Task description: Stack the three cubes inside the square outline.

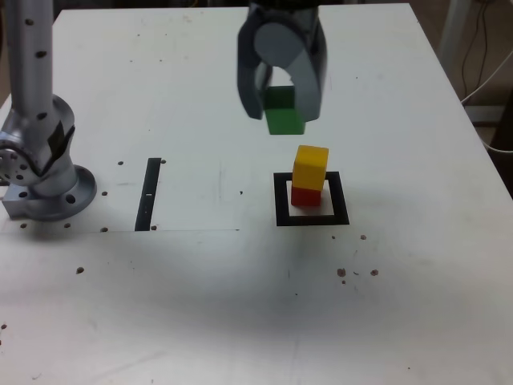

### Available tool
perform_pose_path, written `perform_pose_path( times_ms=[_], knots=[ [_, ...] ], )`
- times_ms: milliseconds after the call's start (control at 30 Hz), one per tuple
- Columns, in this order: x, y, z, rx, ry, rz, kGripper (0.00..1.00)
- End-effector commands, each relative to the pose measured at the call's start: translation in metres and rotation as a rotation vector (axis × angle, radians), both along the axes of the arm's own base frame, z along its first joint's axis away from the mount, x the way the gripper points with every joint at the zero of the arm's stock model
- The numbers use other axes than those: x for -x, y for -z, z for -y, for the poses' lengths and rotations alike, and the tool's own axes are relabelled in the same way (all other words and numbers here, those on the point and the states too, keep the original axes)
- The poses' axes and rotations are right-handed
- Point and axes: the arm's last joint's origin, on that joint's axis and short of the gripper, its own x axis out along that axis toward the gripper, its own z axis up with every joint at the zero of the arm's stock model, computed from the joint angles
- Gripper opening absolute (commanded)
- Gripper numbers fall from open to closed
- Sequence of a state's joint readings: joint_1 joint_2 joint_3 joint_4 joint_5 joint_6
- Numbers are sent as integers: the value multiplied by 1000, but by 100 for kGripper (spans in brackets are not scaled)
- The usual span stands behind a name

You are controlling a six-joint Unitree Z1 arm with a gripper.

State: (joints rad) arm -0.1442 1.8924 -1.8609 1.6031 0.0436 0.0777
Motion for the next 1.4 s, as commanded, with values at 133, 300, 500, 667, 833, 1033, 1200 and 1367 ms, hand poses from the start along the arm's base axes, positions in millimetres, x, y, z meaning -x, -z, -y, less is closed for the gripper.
perform_pose_path(
  times_ms=[133,300,500,667,833,1033,1200,1367],
  knots=[
    [-10,15,-4,-11,-6,-51,13],
    [-16,27,-3,-10,-1,-84,14],
    [-20,29,-2,-5,6,-75,14],
    [-29,37,-1,-5,6,-78,14],
    [-38,47,0,-10,7,-87,14],
    [-42,51,0,-19,7,-87,14],
    [-43,51,-1,-29,7,-86,16],
    [-45,54,-1,-34,8,-92,18]
  ],
)
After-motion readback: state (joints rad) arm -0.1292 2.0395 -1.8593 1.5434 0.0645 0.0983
